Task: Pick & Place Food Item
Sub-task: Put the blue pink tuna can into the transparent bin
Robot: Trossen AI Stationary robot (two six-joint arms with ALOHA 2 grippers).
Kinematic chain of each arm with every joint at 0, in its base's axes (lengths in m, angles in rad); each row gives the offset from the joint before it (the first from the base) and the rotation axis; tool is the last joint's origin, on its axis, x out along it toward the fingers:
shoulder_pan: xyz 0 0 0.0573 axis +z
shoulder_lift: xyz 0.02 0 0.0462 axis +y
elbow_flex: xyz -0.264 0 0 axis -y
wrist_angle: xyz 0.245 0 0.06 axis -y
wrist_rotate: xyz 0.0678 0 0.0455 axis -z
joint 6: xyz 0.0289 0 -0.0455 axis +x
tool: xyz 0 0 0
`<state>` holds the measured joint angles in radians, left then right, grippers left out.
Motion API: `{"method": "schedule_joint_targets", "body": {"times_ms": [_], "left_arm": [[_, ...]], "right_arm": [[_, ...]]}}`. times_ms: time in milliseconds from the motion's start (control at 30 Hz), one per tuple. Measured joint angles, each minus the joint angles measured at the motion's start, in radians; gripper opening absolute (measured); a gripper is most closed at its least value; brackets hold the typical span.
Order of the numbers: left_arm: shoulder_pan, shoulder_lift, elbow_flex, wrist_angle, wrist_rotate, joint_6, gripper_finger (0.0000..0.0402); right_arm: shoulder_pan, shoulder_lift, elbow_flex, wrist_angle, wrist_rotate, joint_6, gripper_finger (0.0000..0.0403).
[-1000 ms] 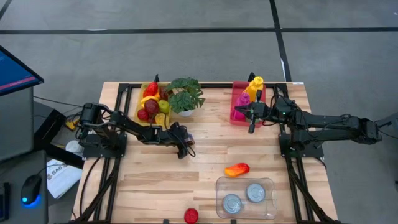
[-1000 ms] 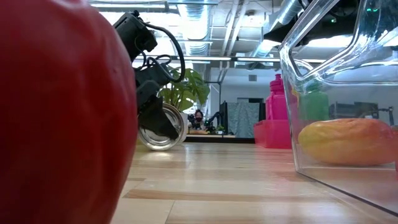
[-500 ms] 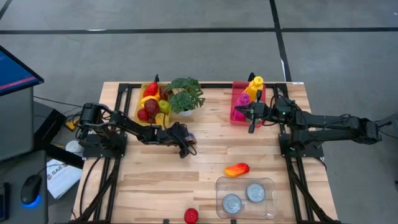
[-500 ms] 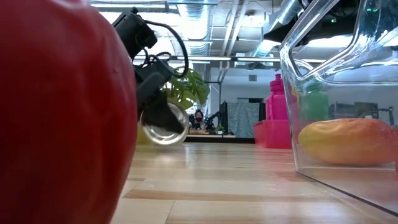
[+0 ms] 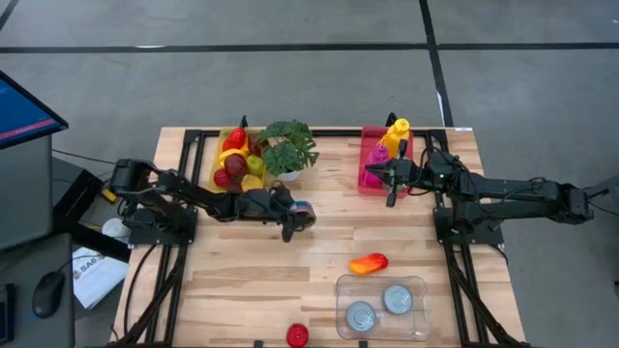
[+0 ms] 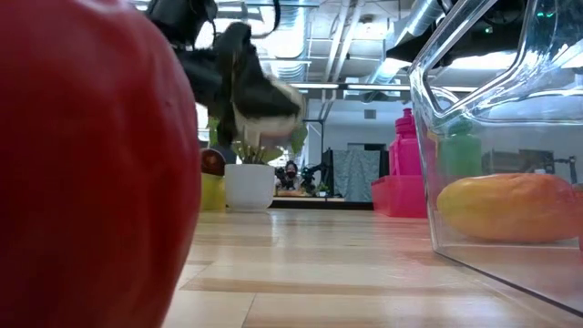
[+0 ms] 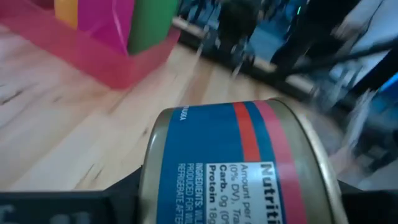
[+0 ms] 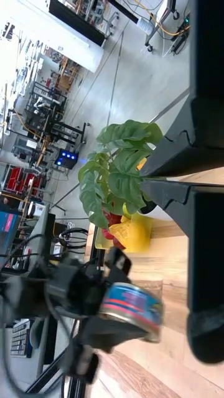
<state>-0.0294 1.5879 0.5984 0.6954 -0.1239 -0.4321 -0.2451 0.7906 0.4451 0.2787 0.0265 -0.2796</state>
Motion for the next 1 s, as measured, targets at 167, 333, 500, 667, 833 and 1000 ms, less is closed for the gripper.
{"method": "schedule_joint_targets", "body": {"times_ms": [167, 333, 500, 667, 833, 1000], "left_arm": [[0.003, -0.114, 0.0, -0.009, -0.001, -0.11, 0.0172], [0.003, -0.191, 0.0, -0.002, -0.038, -0.153, 0.0172], [0.001, -0.161, 0.001, 0.015, -0.202, -0.192, 0.0172], [0.0, -0.038, 0.001, 0.095, -0.237, -0.293, 0.0172], [-0.011, 0.094, 0.001, 0.338, -0.213, -0.336, 0.0172], [-0.024, 0.173, 0.006, 0.597, -0.181, -0.336, 0.0172]], "right_arm": [[0.0, 0.0, 0.0, 0.0, 0.0, 0.0, 0.0015], [0.0, 0.0, 0.0, 0.008, 0.0, 0.0, 0.0015], [0.0, 0.0, 0.0, 0.03, 0.0, 0.0, 0.0015], [0.0, 0.0, 0.0, 0.032, 0.0, 0.0, 0.0015], [0.0, 0.0, 0.0, 0.032, 0.0, 0.0, 0.0015], [0.0, 0.0, 0.0, 0.036, 0.0, 0.0, 0.0015]]}}
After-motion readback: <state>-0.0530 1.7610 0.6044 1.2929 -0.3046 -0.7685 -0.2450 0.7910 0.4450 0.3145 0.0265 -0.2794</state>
